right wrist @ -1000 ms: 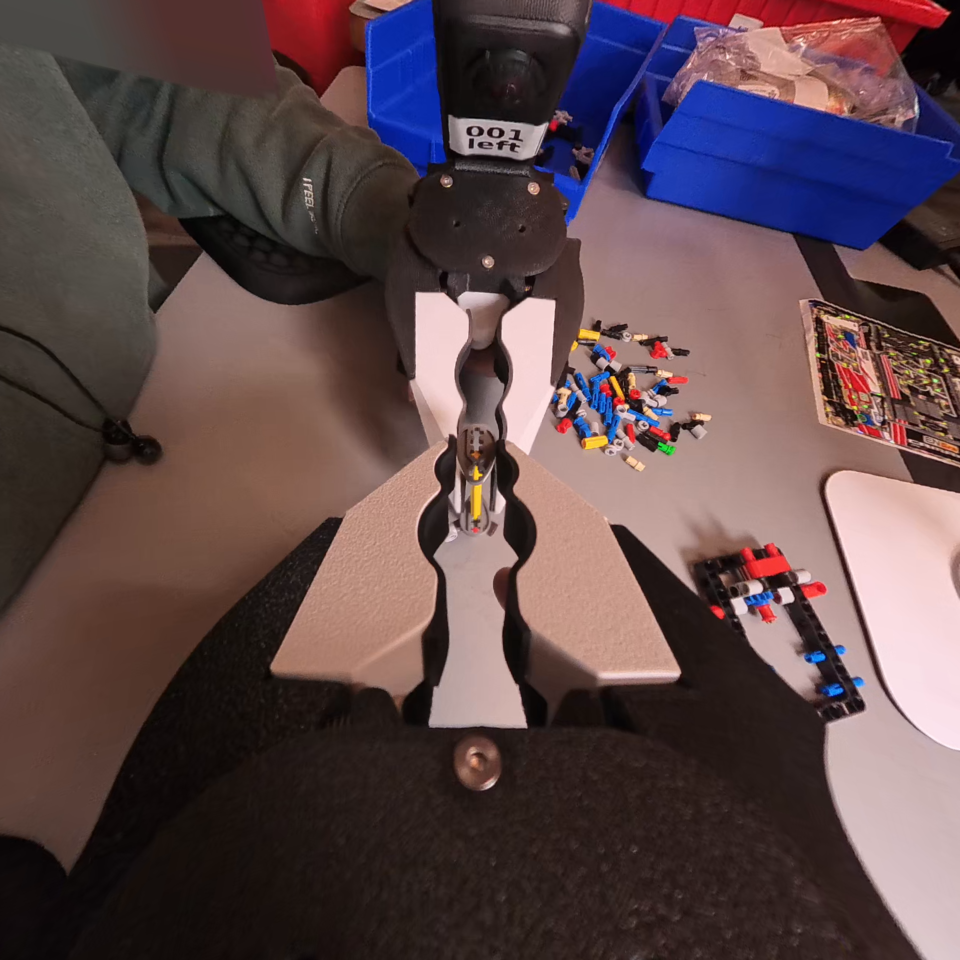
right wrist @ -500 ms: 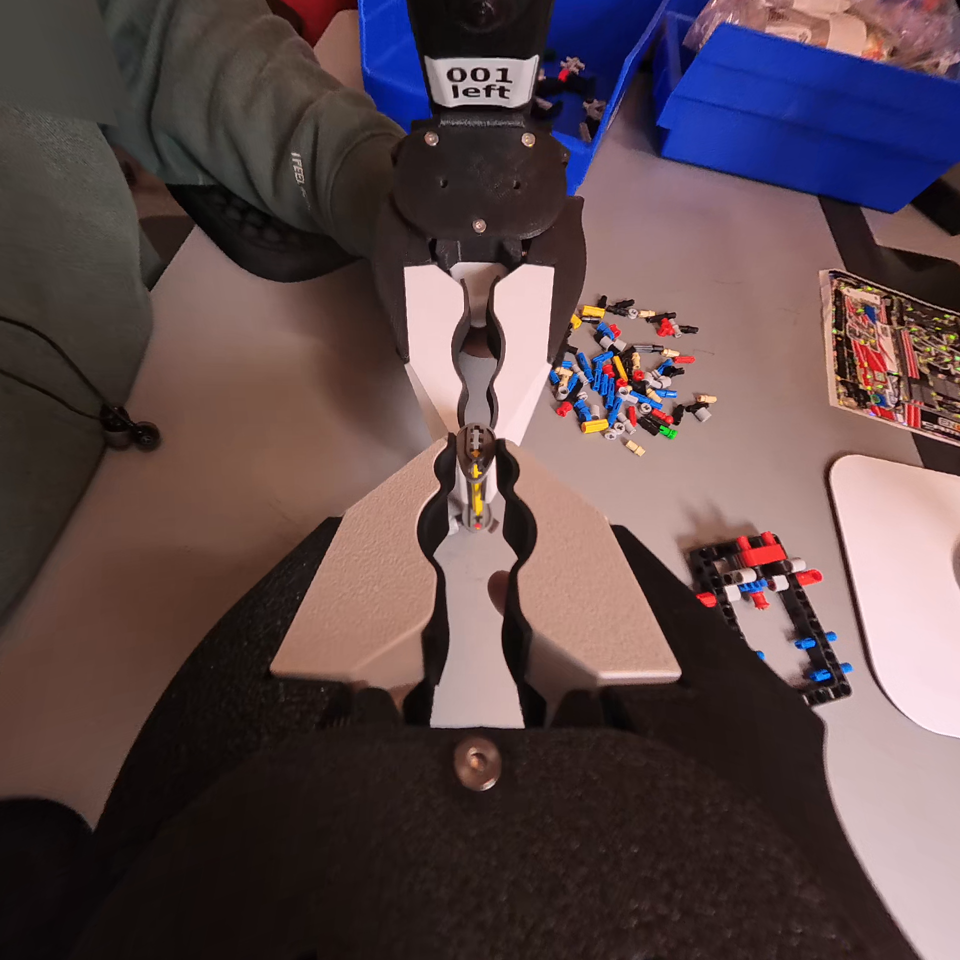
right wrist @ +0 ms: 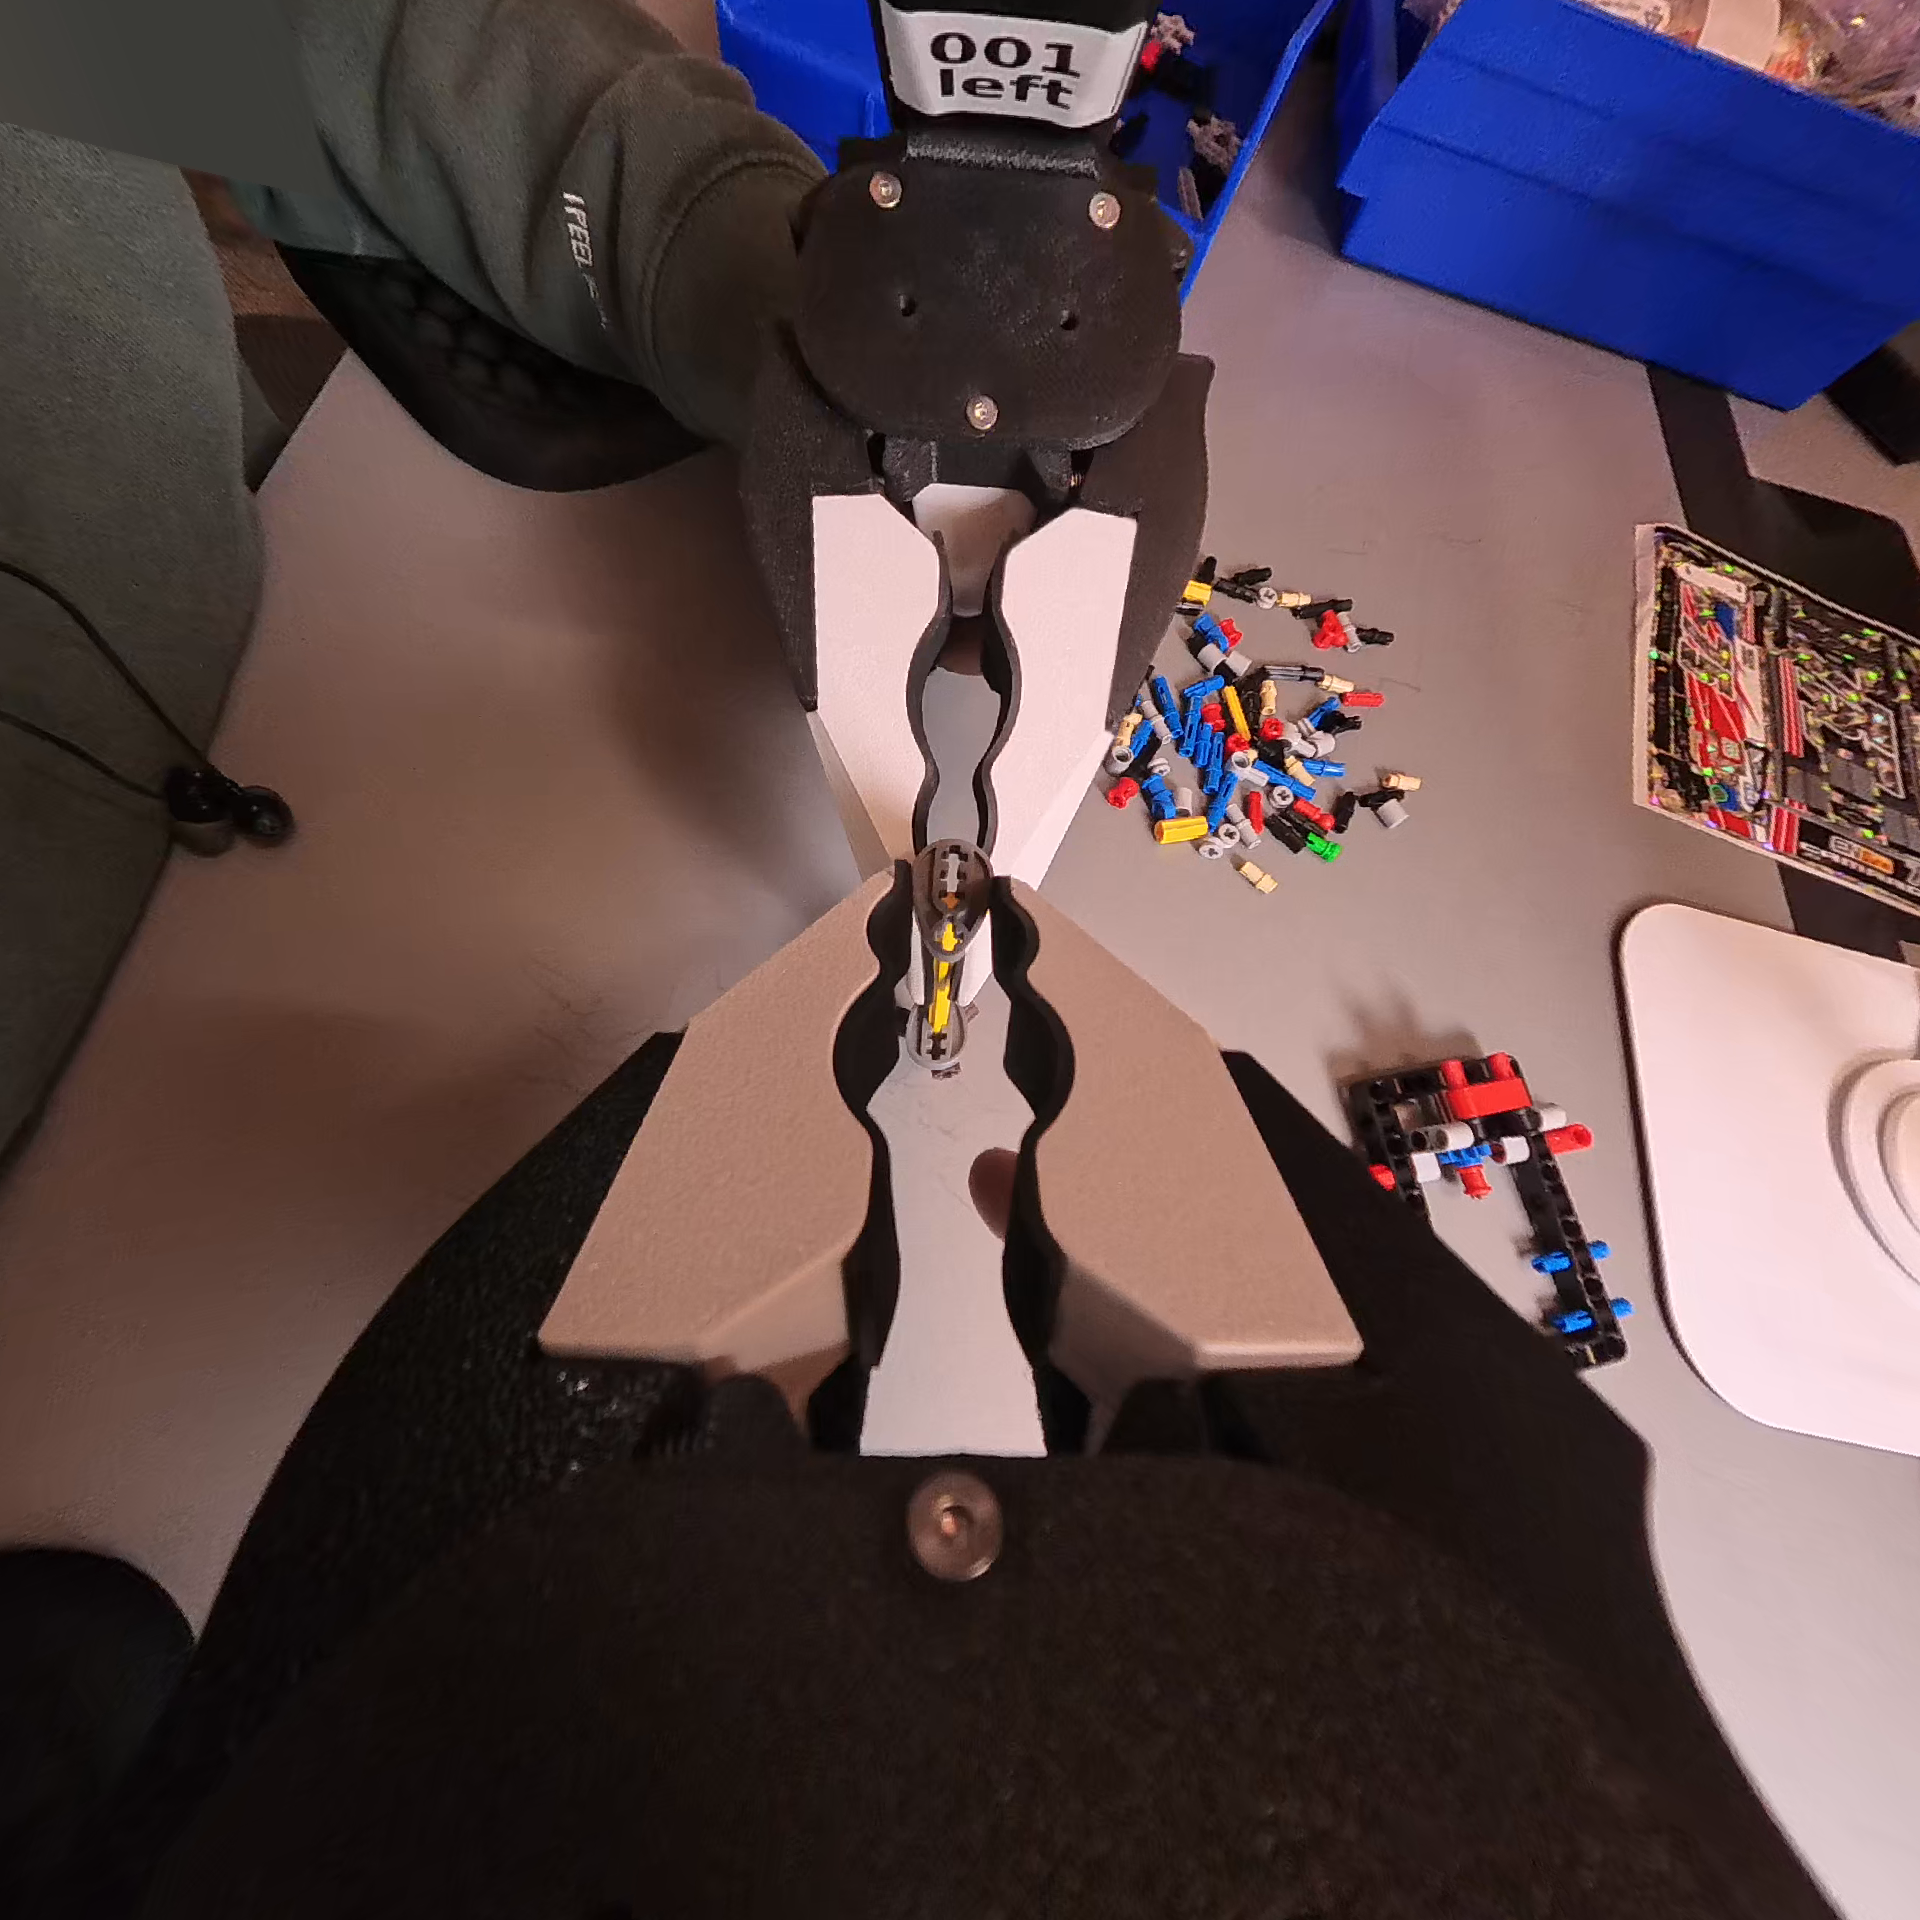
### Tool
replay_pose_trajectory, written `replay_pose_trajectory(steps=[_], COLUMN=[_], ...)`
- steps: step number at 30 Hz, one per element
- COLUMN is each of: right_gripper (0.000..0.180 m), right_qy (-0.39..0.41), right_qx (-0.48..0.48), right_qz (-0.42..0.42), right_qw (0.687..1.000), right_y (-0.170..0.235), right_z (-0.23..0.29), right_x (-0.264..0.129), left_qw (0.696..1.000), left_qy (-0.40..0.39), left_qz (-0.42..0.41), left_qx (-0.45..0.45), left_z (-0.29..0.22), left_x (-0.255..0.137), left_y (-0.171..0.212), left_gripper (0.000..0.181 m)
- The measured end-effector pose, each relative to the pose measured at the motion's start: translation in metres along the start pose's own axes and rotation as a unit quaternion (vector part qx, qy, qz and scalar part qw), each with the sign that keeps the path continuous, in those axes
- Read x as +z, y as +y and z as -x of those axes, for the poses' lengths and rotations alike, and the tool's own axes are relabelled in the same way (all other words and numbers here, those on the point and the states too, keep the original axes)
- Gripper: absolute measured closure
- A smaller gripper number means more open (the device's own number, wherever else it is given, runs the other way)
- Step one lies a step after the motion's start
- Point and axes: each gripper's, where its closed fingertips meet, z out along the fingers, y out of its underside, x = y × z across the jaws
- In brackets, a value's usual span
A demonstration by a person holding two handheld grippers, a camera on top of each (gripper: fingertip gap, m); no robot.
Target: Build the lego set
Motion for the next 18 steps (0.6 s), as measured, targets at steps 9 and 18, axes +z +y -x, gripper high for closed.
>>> replay_pose_trajectory(steps=[9, 18], right_gripper=[0.167, 0.166], right_qy=[0.017, 0.026], right_qx=[0.001, 0.002], right_qz=[0.031, 0.071], right_qw=[0.999, 0.997], right_y=[0.004, 0.009], right_z=[-0.002, -0.003], right_x=[-0.005, -0.006], left_qw=[1.0, 1.0], left_qy=[0.004, 0.006], left_qz=[0.012, 0.029], left_qx=[-0.006, -0.001], left_z=[0.002, 0.003], left_x=[0.004, 0.012], left_y=[-0.002, -0.003], left_gripper=[0.179, 0.179])
